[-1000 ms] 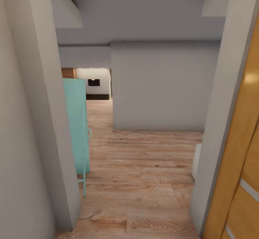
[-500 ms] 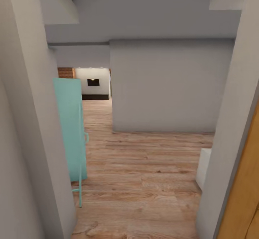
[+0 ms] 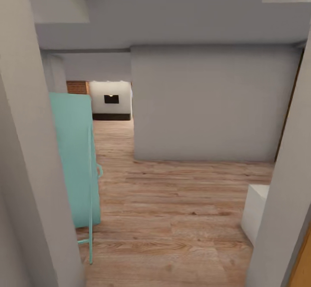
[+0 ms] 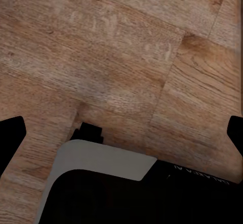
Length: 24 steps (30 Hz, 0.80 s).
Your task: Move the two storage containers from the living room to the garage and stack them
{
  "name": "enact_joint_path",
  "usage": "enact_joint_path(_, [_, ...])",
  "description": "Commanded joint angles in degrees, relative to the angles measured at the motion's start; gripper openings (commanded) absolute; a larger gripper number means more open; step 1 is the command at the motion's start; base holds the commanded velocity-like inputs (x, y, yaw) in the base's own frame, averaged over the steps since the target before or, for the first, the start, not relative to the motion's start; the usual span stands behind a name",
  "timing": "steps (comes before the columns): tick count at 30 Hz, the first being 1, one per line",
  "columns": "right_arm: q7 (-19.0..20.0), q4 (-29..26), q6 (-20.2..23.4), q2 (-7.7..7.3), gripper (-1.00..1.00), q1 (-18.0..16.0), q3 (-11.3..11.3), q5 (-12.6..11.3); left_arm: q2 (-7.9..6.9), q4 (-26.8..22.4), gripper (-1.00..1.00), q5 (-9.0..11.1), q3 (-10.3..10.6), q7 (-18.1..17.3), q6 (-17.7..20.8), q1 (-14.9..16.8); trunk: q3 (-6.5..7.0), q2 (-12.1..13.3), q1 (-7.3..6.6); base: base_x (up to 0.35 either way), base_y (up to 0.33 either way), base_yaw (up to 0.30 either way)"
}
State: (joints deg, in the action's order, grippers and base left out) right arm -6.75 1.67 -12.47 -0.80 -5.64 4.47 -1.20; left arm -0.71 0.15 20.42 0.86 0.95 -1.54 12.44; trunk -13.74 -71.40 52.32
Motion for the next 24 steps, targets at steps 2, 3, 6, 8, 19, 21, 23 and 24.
enact_joint_path(2, [-0.19,0.18,-0.28,0.01,1.00,-0.08,0.45,-0.12,0.01,0.03,1.00,0.24,0.11,0.10,-0.15,0.04,-0.07,-0.04,0.04,0.323,0.000,0.000])
enact_joint_path(3, [-0.19,0.18,-0.28,0.01,1.00,-0.08,0.45,-0.12,0.01,0.03,1.00,0.24,0.11,0.10,-0.16,0.04,-0.07,-0.04,0.04,0.324,0.000,0.000])
enact_joint_path(6, [-0.19,0.18,-0.28,0.01,1.00,-0.10,0.45,-0.12,0.01,0.01,1.00,0.24,0.11,0.10,-0.19,0.04,-0.07,-0.04,0.04,0.324,0.000,0.000])
enact_joint_path(8, [-0.19,0.18,-0.28,0.01,1.00,-0.09,0.45,-0.12,0.01,0.02,1.00,0.24,0.11,0.10,-0.19,0.04,-0.07,-0.04,0.04,0.323,0.000,0.000])
enact_joint_path(19, [-0.19,0.18,-0.28,0.01,1.00,-0.08,0.45,-0.12,0.01,-0.01,1.00,0.24,0.11,0.10,-0.15,0.04,-0.07,-0.04,0.04,0.323,0.000,0.000])
enact_joint_path(21, [-0.19,0.18,-0.28,0.01,1.00,-0.08,0.45,-0.12,0.01,-0.01,1.00,0.24,0.11,0.10,-0.14,0.04,-0.07,-0.04,0.04,0.323,0.000,0.000])
enact_joint_path(23, [-0.19,0.18,-0.28,0.01,1.00,-0.09,0.45,-0.12,0.01,-0.02,1.00,0.24,0.11,0.10,-0.13,0.04,-0.07,-0.04,0.04,0.323,0.000,0.000])
enact_joint_path(24, [-0.19,0.18,-0.28,0.01,1.00,-0.08,0.45,-0.12,0.01,-0.02,1.00,0.24,0.11,0.10,-0.15,0.04,-0.07,-0.04,0.04,0.323,0.000,0.000])
